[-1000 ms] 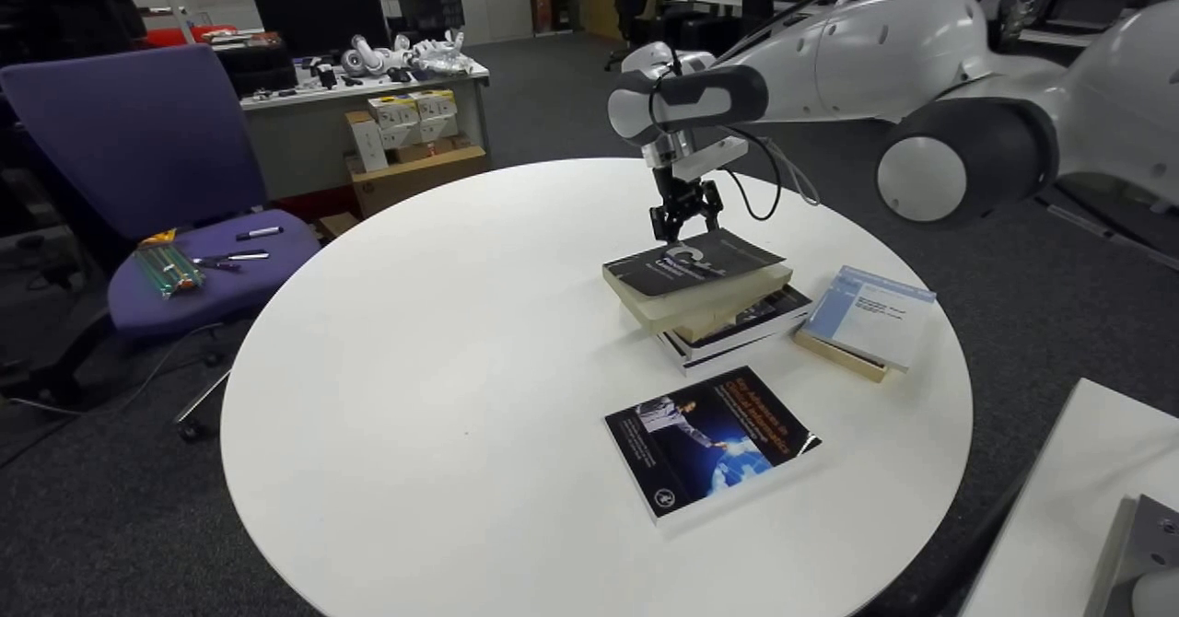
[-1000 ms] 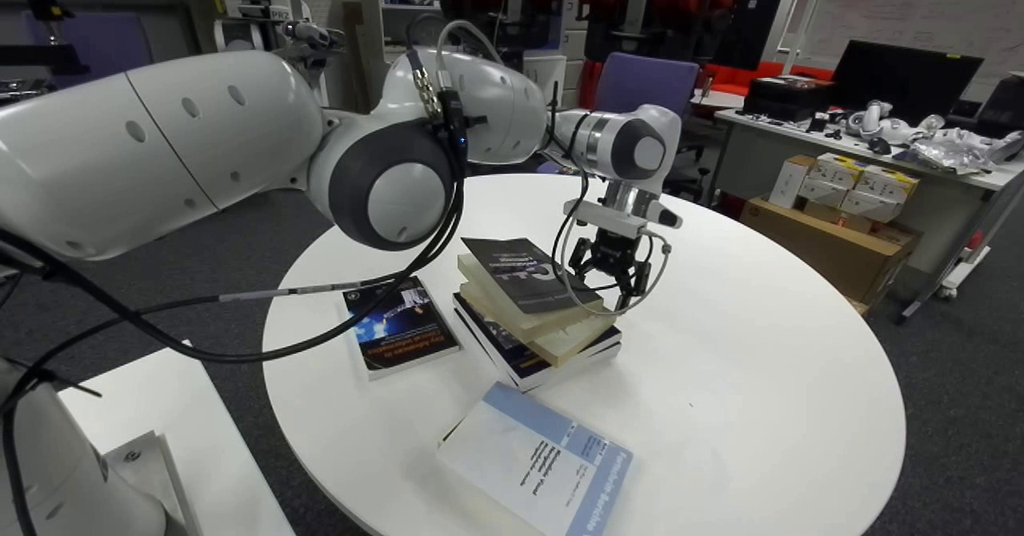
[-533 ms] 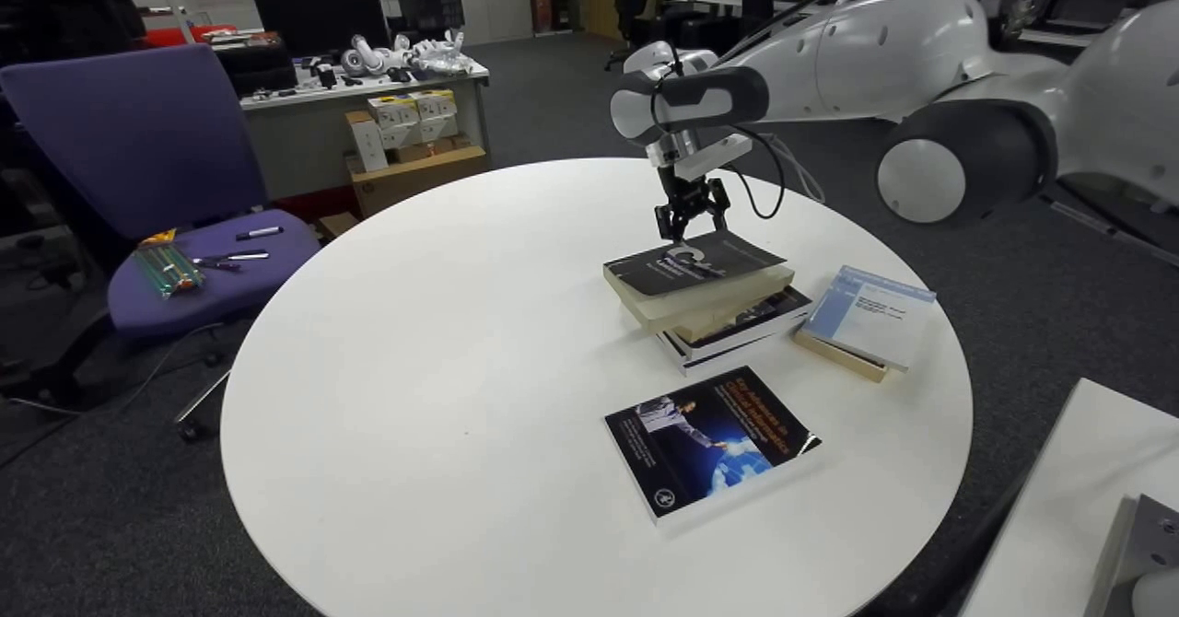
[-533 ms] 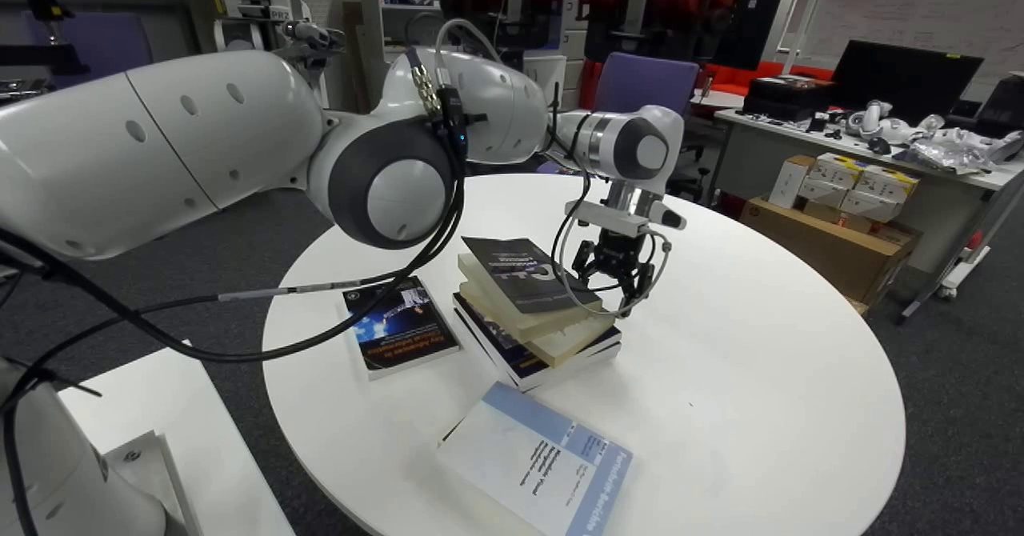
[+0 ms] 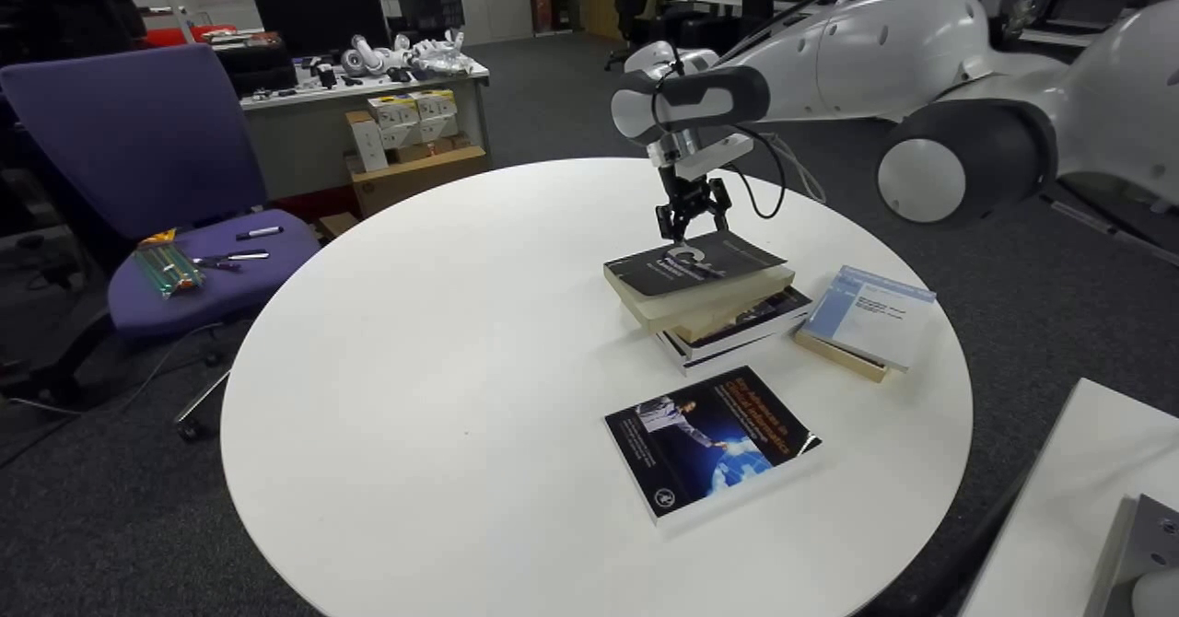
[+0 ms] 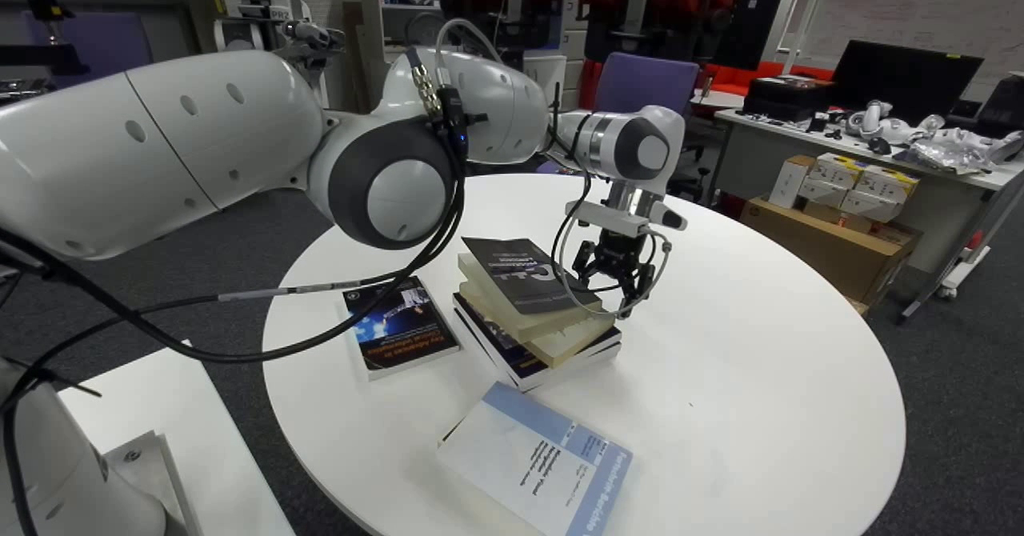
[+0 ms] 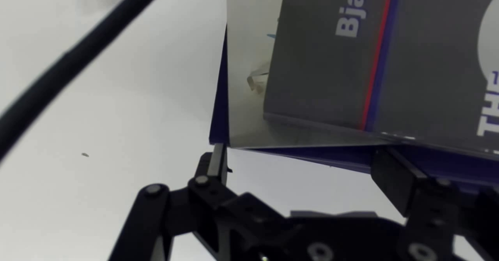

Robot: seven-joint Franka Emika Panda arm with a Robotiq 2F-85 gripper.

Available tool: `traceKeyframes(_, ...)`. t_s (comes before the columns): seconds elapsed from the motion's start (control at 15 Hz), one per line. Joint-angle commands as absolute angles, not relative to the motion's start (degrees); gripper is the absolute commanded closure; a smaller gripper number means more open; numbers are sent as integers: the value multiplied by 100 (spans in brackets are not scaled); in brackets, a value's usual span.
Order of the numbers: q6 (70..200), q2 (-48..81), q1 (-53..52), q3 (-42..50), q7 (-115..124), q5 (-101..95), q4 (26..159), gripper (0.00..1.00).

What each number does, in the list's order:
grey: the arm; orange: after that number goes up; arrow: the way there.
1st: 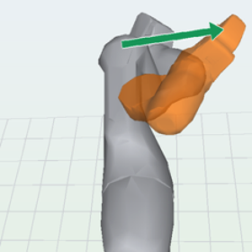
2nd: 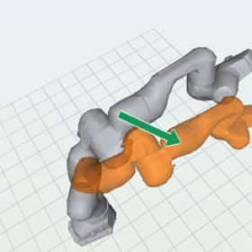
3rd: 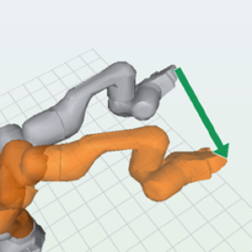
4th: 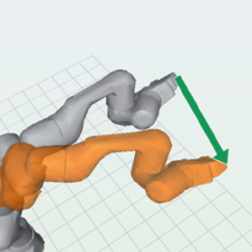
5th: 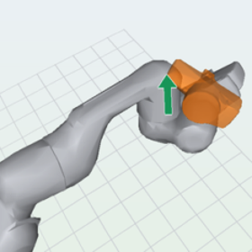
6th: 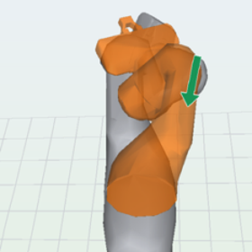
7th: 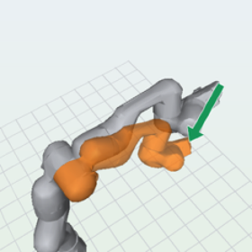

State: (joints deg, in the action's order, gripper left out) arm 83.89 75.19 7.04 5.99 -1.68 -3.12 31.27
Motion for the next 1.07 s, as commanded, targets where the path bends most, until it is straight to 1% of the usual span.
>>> traceKeyframes(0.0, 8396, 7548, 738, 610, -177, -312, 2987, 0)
traceKeyframes(0.47, 8990, 7615, 780, 508, -294, -212, 2994, 0)
traceKeyframes(1.0, 8549, 7484, 909, 69, -388, 279, 3111, 0)
